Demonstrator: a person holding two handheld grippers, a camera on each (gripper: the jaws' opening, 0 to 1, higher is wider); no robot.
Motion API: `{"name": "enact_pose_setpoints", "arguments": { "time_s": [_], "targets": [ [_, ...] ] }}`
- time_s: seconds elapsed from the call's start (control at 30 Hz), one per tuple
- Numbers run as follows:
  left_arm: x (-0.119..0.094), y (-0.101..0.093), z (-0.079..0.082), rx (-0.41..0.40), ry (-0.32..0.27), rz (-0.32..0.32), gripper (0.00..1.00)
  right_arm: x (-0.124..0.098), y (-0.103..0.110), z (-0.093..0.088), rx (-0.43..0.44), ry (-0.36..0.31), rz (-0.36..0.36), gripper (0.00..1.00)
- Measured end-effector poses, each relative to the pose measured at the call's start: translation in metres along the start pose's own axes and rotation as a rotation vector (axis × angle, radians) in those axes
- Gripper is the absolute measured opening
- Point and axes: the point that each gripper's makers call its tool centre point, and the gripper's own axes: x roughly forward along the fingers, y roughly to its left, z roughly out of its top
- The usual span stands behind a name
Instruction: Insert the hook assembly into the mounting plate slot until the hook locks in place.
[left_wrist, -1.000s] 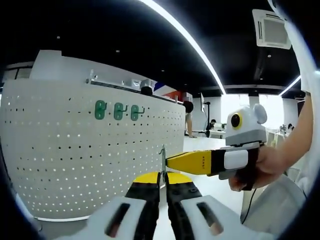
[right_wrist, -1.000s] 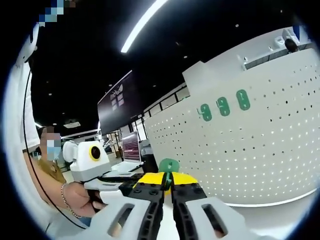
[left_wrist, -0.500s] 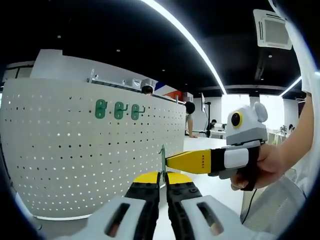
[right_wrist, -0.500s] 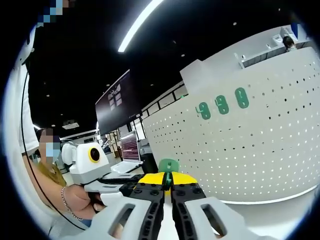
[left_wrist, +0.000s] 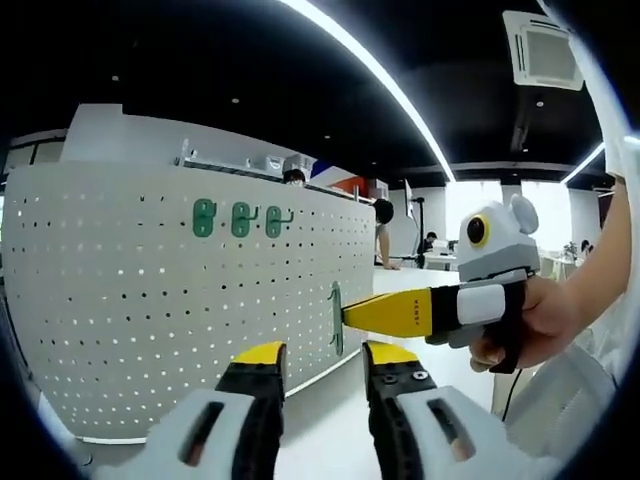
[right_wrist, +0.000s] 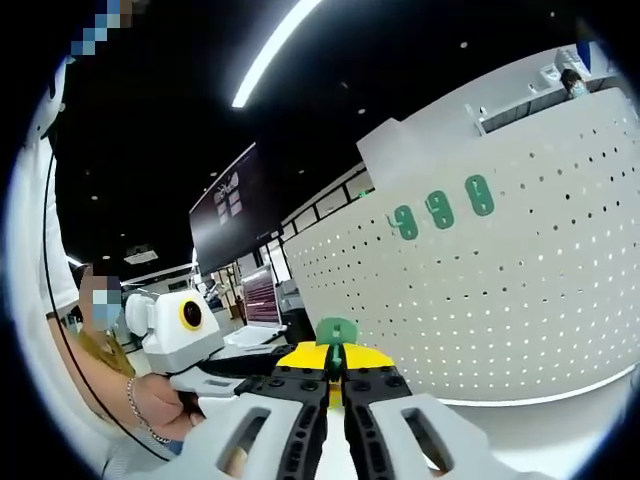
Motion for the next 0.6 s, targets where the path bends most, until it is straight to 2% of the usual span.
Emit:
{"name": "enact_pose_setpoints", "arguments": {
  "time_s": [0.07,0.13,0.37,0.6],
  "targets": [
    [0.0008,0.0026,-0.0057,0.0,0.03,0.016,0.57,0.0001,0.0002,-0.001,0.001,0.004,0.002,0.01],
    [0.001,0.0033,-0.0071,-0.006,0.033,0.02,0.64,-0.0001,0.0006,-0.002,0.0,0.007,0.002,0.01],
    [0.0015,0.0019,-0.0108,-0.015,0.052,0.017,0.73,-0.0011,0.0006,-0.0038,0.011,0.011,0.004,0.01],
    [0.0019,0.0004,-0.0117,-0.013,0.054,0.013,0.74,-0.0001,0.0006,-0.0025,0.0,0.015,-0.001,0.01]
  ]
}}
